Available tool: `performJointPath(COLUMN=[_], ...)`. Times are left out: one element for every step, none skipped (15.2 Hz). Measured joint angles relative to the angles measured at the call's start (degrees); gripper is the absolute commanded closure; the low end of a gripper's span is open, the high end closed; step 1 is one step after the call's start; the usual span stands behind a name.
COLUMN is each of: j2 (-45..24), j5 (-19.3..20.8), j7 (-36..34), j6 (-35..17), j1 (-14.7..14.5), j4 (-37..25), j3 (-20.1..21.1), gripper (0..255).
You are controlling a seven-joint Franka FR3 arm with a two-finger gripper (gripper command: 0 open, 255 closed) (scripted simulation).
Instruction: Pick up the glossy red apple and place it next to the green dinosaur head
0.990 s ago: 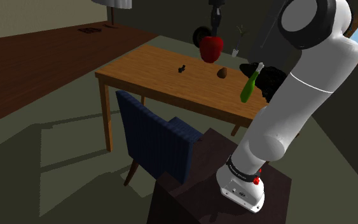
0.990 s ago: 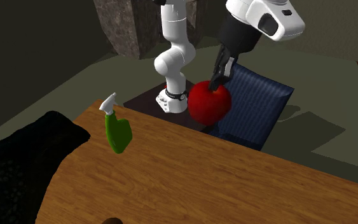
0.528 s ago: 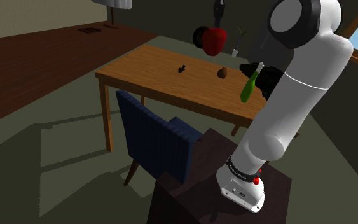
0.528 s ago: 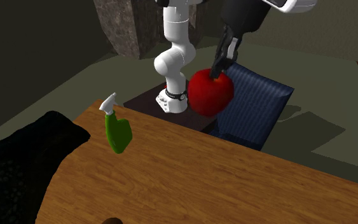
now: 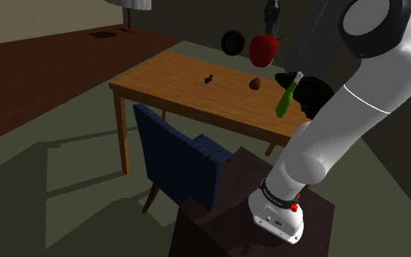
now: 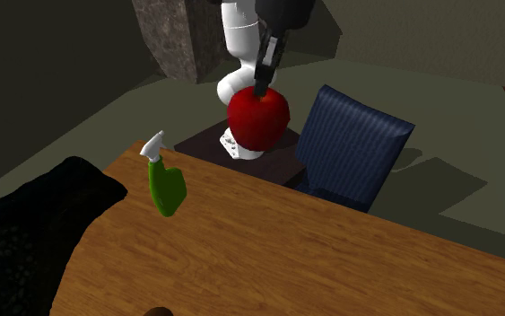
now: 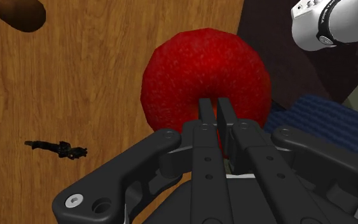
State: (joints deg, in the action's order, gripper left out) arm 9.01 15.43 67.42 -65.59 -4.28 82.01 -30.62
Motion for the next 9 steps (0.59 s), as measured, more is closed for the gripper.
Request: performJointPath(j2=[1.7,3.7,5.1,6.6,7.9,9.2,10.3,11.3,12.8], j5=[0.9,2.0,2.9,3.8,4.7,5.5,6.3,7.2,8.1], j7=[0.1,0.6,1.3,2.0,2.9,3.5,4.3,5.2,5.7], j6=[-0.1,-0.7,-0.6,-0.3,-0.4,-0.4,-0.1,-0.2,0.0], j1=[0.1,0.5,0.9,1.2,1.7,2.0,2.4,2.8,3.2], j4=[1.6,3.7,4.7,5.5,6.5,7.4,7.9,8.6,9.7], j3=[0.1,0.0,-0.2,-0.4,-0.7,-0.9,-1.1,-1.6,-1.5], gripper=[255,255,255,255,255,255,255,255,255])
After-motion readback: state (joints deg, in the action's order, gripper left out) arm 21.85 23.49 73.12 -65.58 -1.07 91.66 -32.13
